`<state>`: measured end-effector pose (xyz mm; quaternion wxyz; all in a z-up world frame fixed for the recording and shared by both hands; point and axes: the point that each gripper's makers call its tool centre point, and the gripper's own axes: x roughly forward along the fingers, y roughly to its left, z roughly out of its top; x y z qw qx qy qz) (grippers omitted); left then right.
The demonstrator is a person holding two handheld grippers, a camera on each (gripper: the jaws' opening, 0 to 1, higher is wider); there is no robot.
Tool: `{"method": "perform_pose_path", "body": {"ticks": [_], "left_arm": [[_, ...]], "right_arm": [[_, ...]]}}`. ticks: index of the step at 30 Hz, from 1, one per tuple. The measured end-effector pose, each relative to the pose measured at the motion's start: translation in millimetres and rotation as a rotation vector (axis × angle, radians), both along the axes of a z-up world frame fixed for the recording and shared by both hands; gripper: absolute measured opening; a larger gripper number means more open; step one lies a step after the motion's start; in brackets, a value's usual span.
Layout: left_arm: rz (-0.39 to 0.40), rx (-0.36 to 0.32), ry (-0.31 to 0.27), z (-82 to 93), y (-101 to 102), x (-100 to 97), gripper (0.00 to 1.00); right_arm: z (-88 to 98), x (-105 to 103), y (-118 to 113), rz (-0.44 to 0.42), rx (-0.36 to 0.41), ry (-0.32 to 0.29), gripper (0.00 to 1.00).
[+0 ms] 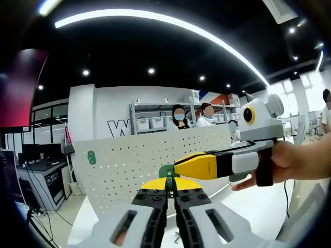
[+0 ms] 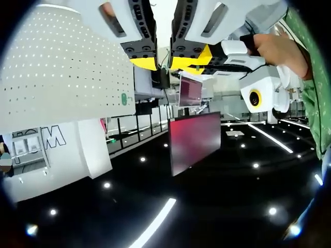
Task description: Insert the hook assembly into the mounting plate slot until the hook locks in place.
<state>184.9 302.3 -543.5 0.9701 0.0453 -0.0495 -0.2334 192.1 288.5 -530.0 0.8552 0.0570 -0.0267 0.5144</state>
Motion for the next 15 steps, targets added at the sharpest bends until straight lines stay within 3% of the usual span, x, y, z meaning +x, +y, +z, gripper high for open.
{"method": "perform_pose_path", "body": {"ticks": [10,15], "left_arm": [[-0.002,0.001,0.001,0.1,-0.1,0.8,0.03],[0.000,0.001,0.003,-1.1,0.0,-0.2,0.03]], "right_arm": [[1.7,-0.7,0.1,0.009,-0.014,-0.006,0.02],[5.9,-4.9,3.5,0.023,-0.018,-0.041,0.00]]}}
